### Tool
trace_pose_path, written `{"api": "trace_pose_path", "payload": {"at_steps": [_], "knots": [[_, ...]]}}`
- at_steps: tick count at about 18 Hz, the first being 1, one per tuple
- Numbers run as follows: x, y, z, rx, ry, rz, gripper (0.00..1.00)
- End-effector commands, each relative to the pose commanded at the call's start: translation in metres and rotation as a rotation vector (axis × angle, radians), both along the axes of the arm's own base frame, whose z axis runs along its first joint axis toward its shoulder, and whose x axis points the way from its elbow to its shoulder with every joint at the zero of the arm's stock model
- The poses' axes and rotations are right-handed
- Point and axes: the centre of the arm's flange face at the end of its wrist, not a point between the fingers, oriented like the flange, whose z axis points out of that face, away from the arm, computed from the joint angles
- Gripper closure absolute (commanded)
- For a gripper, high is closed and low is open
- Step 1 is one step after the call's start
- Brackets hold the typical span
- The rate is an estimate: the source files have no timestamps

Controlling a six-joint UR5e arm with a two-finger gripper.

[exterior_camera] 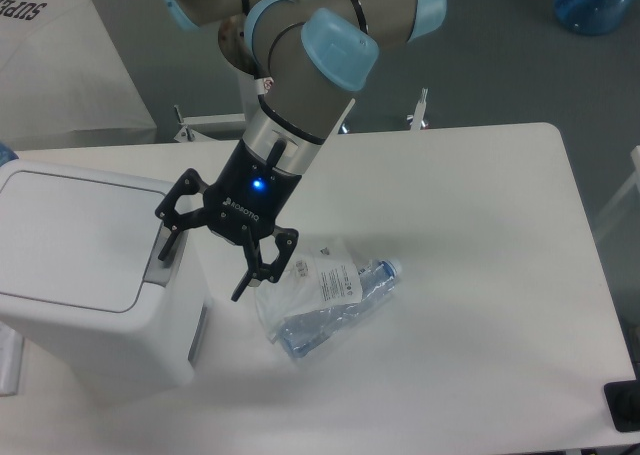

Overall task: Open the trash can
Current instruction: 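Press the gripper against the trash can's grey button to pop the lid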

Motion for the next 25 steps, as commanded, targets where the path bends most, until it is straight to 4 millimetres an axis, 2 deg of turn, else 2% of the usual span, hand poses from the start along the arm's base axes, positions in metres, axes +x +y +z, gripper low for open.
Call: {"api": "trace_pose_path", "payload": {"at_steps": [12,16,20,25], "knots": [[-0.001,0.001,-0.002,-0.002,-0.002,0.0,0.0],[-0.003,-0.001,0.009,0.013,0.008,0.007,0.0],[-0.008,-0.008,0.029,0.038,0.036,0.019,0.0],[-0.029,-0.02,0.039,0.05,0.057,0.057,0.0]]}}
